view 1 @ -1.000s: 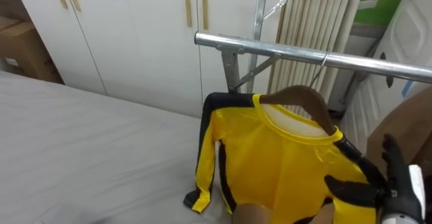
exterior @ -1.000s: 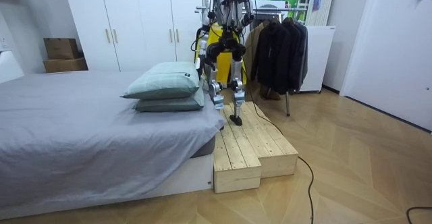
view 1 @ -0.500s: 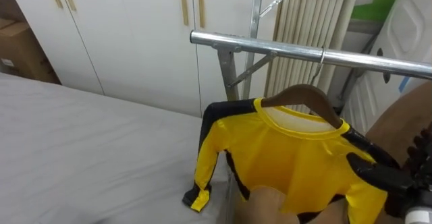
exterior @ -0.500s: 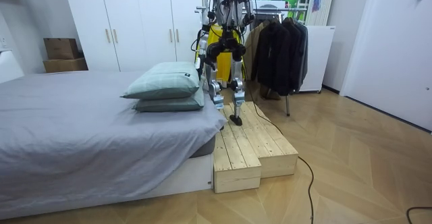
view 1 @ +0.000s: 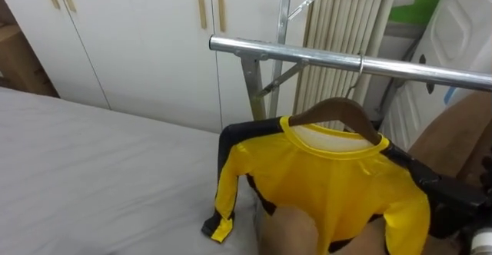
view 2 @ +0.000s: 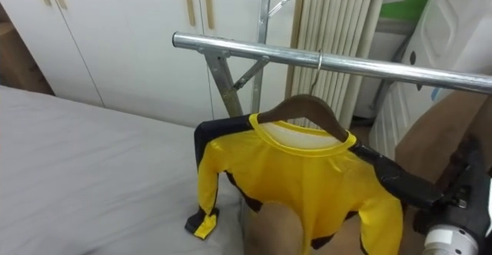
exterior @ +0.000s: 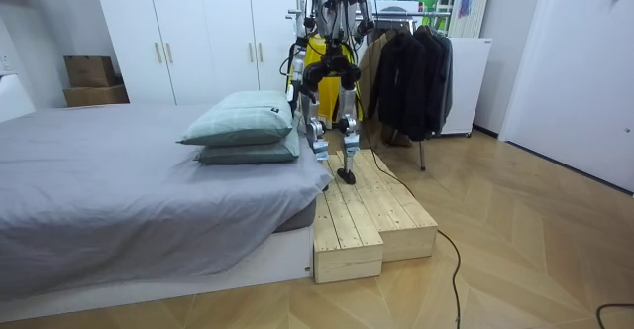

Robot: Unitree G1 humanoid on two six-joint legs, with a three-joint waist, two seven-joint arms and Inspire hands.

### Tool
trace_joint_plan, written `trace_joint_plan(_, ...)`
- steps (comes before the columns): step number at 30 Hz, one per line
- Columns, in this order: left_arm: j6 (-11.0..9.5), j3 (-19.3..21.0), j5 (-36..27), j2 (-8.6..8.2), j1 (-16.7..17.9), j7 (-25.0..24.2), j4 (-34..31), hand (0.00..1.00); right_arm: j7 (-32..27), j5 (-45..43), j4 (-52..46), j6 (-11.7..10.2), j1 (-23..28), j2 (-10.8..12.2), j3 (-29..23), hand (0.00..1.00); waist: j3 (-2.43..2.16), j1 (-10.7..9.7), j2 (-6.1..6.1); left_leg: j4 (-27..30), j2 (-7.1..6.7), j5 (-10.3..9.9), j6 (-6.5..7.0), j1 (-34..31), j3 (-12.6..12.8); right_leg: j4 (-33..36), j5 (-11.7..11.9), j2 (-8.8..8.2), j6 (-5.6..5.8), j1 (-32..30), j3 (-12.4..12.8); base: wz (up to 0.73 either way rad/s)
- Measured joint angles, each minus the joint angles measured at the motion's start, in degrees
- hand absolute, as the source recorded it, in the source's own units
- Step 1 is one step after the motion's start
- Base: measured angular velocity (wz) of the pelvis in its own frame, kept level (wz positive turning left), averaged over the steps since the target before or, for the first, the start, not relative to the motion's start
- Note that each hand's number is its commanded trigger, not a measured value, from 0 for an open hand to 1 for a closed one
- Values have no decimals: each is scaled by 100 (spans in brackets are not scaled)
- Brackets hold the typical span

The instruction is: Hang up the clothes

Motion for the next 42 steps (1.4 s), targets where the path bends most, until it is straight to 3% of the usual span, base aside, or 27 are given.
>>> trace_joint_plan(8,0,8,-241,4,-42,10,1,0,0,198,695,-155,43,6,-341,0,2,-233,8,38,0,0,0,-65,-45,1,4,-6,2,-34,-25,2)
trace_joint_plan(14,-1,27,-596,34,-82,6,-6,0,495,647,1754,-172,355,76,-413,0,-4,-249,22,35,4,0,0,-87,-70,-3,8,-9,-4,-50,-47,2)
trace_joint_plan(16,-1,258,-707,46,-101,3,-86,0,708,816,2452,-175,409,166,-421,0,-3,-290,13,36,-3,0,0,-93,-167,-42,8,-21,-5,11,-169,21)
trace_joint_plan(20,-106,262,-759,50,-91,3,-124,0,1145,1207,3753,-215,401,219,-418,0,1,-254,25,41,-5,-1,-2,-100,-204,-86,12,-30,-10,71,-274,16)
trace_joint_plan(28,-170,292,-800,9,-153,-13,-122,0,1743,2283,5766,-192,390,302,-429,0,14,-251,188,105,-41,-3,-4,-129,-479,-107,6,-50,-4,165,-470,13)
trace_joint_plan(30,-175,284,-801,-7,-146,-13,-126,0,1863,2289,6002,-154,402,306,-422,0,32,-246,214,109,-51,-3,-4,-114,-495,-105,-12,-54,2,191,-479,10)
trace_joint_plan(35,-219,294,-800,-34,-150,-13,-92,0,2283,2198,6669,-119,291,395,-416,0,26,-211,228,125,-55,-2,-3,-111,-517,-101,-15,-54,2,196,-481,0)
trace_joint_plan(42,-294,485,-800,-165,-159,-3,34,0,2488,1377,7105,-92,392,529,-408,0,24,-199,247,119,-71,-3,-2,-99,-510,-103,-18,-66,8,196,-459,-1)
